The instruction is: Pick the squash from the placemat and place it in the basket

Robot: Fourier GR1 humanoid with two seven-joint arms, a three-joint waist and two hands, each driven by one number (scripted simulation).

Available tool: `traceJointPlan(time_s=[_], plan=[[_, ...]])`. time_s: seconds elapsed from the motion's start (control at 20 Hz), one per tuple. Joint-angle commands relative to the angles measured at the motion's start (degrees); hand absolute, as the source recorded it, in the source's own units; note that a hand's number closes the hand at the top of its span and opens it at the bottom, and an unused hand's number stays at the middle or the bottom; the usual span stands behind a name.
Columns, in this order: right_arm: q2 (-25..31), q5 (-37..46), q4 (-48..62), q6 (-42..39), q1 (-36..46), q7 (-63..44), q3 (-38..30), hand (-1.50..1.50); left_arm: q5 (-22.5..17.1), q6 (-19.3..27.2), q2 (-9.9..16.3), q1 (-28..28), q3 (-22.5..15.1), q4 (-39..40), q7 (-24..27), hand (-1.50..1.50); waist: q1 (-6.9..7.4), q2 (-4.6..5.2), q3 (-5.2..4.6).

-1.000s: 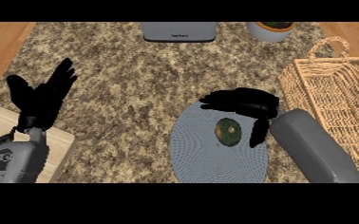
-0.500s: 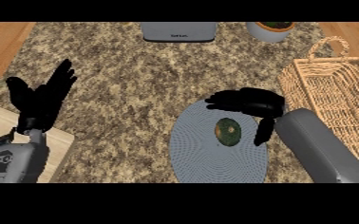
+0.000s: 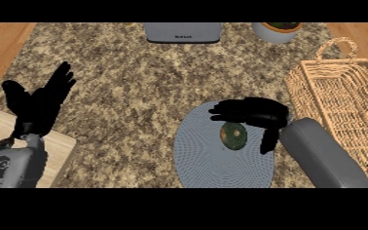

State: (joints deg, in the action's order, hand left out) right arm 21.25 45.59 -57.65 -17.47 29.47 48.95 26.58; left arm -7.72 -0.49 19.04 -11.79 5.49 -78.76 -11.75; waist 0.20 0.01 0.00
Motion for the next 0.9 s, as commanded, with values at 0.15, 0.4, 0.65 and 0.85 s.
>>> traceJointPlan(time_s=[0.15, 0.4, 0.65, 0.85], plan=[[-2.6, 4.5, 2.1, -1.4, 1.3, 2.7, -2.9, -1.50, 1.8, 0.7, -2.0, 0.3, 0.4, -2.8, -2.2, 0.00, 0.00, -0.01, 0.01], [-3.4, 11.6, 5.7, 7.0, 1.1, 5.0, 2.1, 1.50, 1.6, -1.3, -1.5, -1.6, 1.1, 1.3, 0.0, 0.00, 0.10, 0.11, 0.01], [-4.1, 13.9, 0.7, 7.2, -4.8, 4.1, 0.1, 1.50, 2.0, -1.6, -2.4, 1.8, 2.0, -1.6, -0.2, 0.00, -0.12, -0.07, 0.00], [-9.8, 16.4, 10.9, 10.6, 1.0, 5.6, -0.6, 1.50, 3.9, -0.5, -3.9, -0.4, 0.8, 0.5, 1.2, 0.00, 0.27, 0.14, 0.02]])
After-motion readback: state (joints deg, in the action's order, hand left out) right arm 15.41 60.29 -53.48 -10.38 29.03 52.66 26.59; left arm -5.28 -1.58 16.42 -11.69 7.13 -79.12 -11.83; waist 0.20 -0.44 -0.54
